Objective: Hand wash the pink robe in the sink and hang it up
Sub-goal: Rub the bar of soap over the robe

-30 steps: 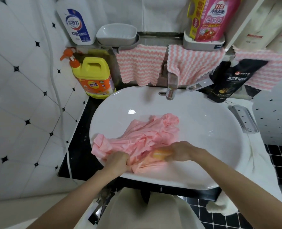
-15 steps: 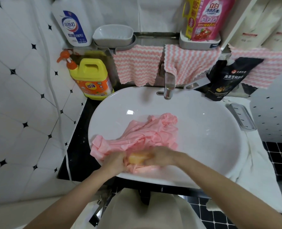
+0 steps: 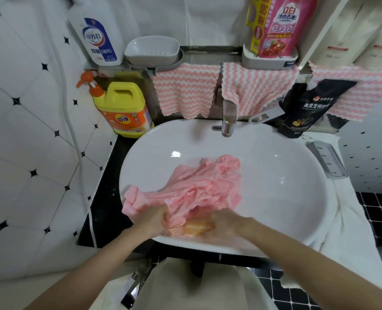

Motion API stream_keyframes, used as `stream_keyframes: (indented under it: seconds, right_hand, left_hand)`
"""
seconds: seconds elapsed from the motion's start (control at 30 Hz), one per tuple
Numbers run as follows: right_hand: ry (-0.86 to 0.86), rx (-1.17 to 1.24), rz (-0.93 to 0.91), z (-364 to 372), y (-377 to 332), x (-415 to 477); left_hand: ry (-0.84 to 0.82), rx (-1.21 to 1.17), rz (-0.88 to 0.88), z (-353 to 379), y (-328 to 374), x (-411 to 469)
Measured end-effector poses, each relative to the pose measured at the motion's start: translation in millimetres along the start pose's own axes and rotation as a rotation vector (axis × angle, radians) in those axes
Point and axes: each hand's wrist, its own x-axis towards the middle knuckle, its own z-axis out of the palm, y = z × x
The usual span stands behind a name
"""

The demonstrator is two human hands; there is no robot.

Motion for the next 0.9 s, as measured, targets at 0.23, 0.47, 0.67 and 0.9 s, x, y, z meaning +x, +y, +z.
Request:
stream_keyframes:
  seconds: [0.23,0.47,0.67,0.9]
  right_hand:
    - [-0.040,-0.083,0.142,-45.2,22.9,-27.4]
    - [-0.132,-0.111,0.228,-13.2,52.3,-11.8]
    - [0.046,0.369,0.241,-50.0,81.1,-42.6]
    - [0.359,0.745,0.243,-35.2,89.1,-40.9]
  left_hand:
    - [-0.001,0.057,-0.005,1.0,1.6,3.7]
    - [-0.118,0.035,0.031,-4.0,6.7,-0.1]
    - [-0.160,0.192,0.146,10.2,25.8,-1.8]
    - [0.543,-0.232,-0.020,-22.0,0.3,-19.5]
